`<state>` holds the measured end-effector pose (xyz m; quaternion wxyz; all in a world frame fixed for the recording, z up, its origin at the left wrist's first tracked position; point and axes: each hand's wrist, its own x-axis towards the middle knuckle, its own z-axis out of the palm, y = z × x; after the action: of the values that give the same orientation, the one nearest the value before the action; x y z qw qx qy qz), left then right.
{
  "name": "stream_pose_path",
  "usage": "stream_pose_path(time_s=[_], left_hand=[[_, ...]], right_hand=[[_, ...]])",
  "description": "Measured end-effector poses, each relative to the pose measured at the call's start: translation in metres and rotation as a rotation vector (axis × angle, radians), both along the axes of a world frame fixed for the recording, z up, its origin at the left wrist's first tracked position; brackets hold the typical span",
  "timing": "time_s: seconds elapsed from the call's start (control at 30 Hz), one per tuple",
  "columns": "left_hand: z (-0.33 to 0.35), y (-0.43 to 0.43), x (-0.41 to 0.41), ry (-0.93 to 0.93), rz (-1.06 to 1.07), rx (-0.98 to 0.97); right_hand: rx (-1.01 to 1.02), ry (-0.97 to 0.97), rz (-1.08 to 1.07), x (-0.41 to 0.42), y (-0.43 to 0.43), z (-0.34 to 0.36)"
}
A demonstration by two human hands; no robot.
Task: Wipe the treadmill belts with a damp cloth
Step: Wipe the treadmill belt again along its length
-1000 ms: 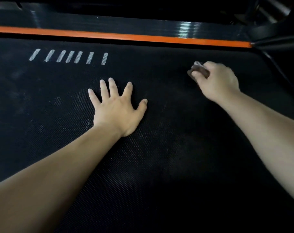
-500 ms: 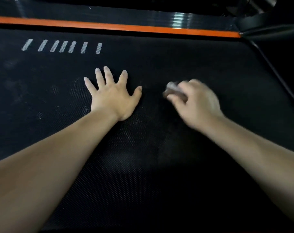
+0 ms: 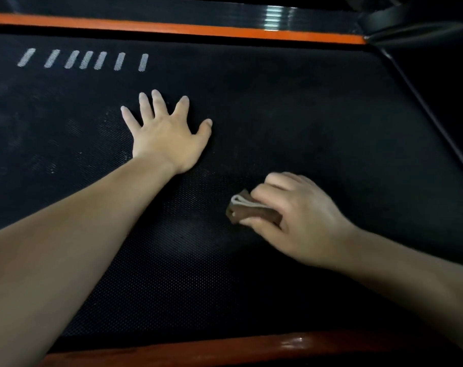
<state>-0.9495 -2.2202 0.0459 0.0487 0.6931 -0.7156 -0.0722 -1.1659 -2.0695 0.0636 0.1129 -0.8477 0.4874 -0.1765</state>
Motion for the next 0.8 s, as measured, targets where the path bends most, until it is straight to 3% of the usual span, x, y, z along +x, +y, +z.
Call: stream_pose_path(time_s=[0.07, 0.17, 0.2, 0.37, 0.43, 0.57, 0.7, 0.8], left_hand=[[-0.001, 0.001, 0.001, 0.019, -0.009, -0.015], [-0.001, 0.001, 0.001, 0.042, -0.021, -0.027], [-0.001, 0.001, 0.001, 0.043, -0.017, -0.030], [0.001, 0.002, 0.000, 0.054, -0.013, -0.027], [0.004, 0.005, -0.002, 0.082, -0.020, -0.040], [0.012, 0.012, -0.032, 0.149, -0.105, -0.050], [0.016, 0.012, -0.078, 0.258, -0.129, 0.009], [0.005, 0.013, -0.089, 0.133, -0.132, 0.020]], right_hand=[[-0.059, 0.032, -0.101, -0.025, -0.021, 0.002], [-0.085, 0.056, -0.452, -0.055, -0.045, 0.004], [-0.099, 0.050, -0.459, -0.053, -0.040, 0.001], [0.002, 0.021, -0.061, -0.037, 0.013, -0.002], [-0.064, 0.028, -0.118, -0.054, -0.008, -0.002], [-0.102, 0.045, -0.455, -0.082, -0.050, 0.001], [-0.080, 0.040, -0.202, -0.060, -0.013, 0.001], [-0.029, 0.024, -0.059, -0.069, -0.018, -0.001]])
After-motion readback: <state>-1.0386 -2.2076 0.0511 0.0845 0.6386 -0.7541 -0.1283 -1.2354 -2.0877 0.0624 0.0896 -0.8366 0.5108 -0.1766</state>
